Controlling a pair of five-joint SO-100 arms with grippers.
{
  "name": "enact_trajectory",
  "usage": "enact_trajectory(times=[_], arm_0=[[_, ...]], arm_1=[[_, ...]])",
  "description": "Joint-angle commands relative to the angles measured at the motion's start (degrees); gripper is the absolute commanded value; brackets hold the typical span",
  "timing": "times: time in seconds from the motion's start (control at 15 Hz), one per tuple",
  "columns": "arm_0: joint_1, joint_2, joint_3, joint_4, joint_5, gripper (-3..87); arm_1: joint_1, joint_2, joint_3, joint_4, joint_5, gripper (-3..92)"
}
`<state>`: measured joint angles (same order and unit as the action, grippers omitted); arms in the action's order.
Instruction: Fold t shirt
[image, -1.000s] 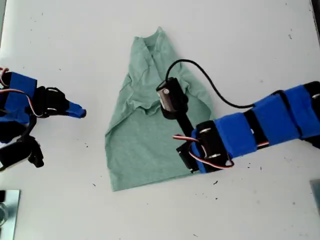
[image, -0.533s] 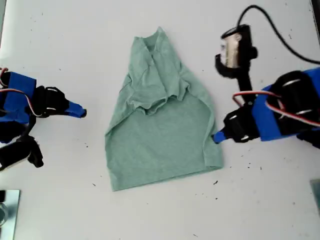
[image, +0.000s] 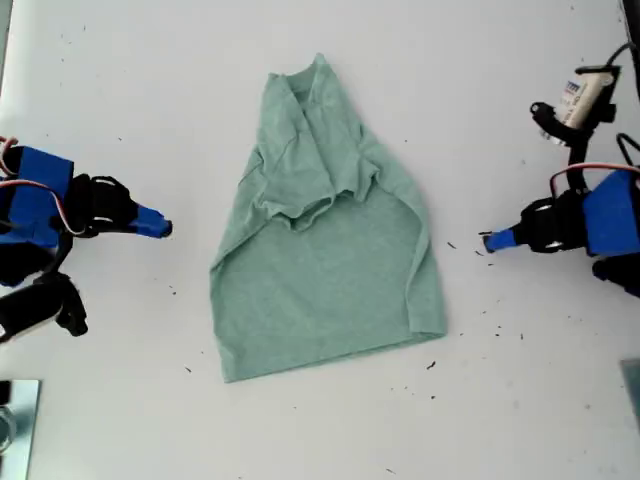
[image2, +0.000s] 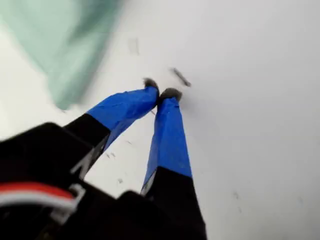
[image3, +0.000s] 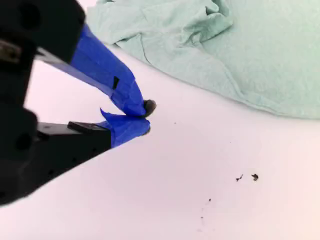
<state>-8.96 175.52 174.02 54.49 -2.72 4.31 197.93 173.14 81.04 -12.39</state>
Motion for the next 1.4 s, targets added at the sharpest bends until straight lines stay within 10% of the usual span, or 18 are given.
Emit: enact_trajectory(times=[0.0,0.27,0.47,0.67,0.93,1.33], arm_0=[[5.4,-10.2,-14.4,4.7,-4.7,-0.3],[19.0,-47.1,-59.5,27.5,-17.4,-0.3],[23.6,-58.0,-75.6,29.9,-17.1,24.7],[24.3,-63.6,-82.4,32.7,-17.0,27.6],[22.5,-72.9,-79.9,28.3,-16.5,28.6],[23.4,-82.4,-61.6,3.3,-19.9,18.0]], arm_1=[[1.2,-0.1,2.9,-0.5,-1.3,2.5],[3.1,-0.4,3.2,-0.9,-2.7,2.5],[3.2,-0.4,3.3,-0.9,-2.6,2.5],[3.2,-0.4,3.3,-0.9,-2.6,2.5],[3.1,-0.2,3.3,-0.9,-2.7,2.5],[1.1,0.0,3.3,-1.0,-2.0,2.5]])
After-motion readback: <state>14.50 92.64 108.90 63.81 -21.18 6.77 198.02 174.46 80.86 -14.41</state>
